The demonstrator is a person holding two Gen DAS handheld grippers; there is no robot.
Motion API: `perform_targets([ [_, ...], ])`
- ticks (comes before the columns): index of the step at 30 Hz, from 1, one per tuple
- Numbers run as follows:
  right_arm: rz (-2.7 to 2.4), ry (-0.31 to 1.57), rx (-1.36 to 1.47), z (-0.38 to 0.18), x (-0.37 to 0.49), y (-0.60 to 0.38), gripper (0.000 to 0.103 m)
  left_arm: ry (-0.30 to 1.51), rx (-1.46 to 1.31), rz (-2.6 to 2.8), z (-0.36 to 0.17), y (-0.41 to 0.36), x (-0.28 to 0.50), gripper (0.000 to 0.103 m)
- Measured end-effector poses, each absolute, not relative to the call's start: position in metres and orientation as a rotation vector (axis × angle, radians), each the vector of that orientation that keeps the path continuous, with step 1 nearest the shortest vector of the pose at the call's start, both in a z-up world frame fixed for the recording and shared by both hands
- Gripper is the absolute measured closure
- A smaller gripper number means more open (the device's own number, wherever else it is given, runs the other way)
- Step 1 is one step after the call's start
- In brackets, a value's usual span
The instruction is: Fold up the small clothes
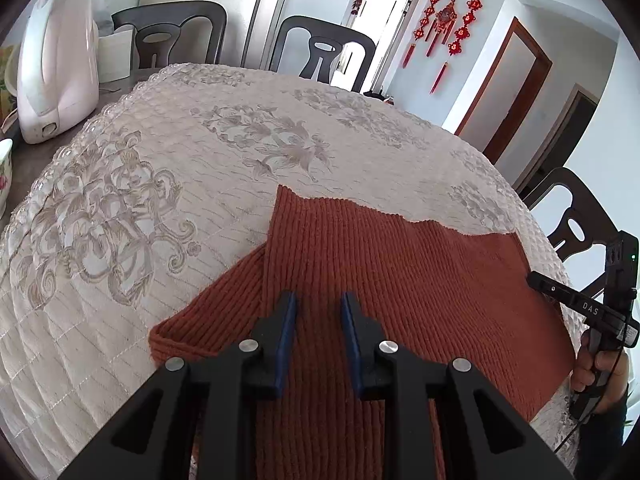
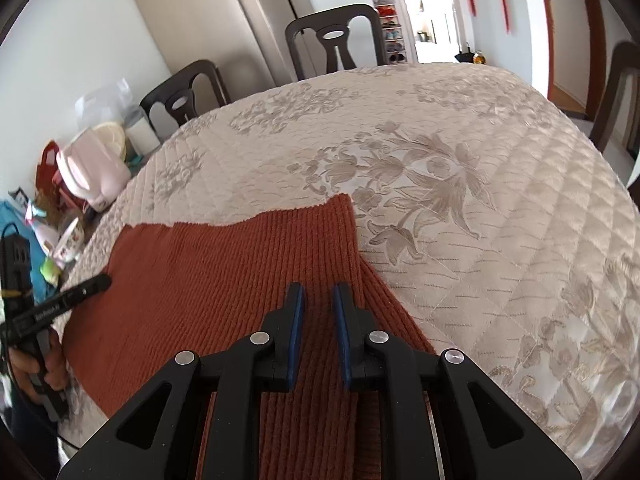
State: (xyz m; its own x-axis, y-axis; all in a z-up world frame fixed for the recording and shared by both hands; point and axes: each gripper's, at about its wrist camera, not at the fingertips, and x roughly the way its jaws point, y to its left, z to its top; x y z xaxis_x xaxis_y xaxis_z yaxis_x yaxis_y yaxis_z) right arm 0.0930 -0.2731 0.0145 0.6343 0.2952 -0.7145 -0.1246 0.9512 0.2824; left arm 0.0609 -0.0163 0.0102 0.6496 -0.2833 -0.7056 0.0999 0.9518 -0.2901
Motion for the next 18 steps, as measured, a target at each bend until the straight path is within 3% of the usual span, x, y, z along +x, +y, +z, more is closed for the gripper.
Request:
perform_targets([
  [18, 0.257, 0.848, 0.199, 0.028, 0.083, -0.268, 0.086, 0.825, -0.182, -0.192, 0.023, -0.025, 0.055, 0.077],
])
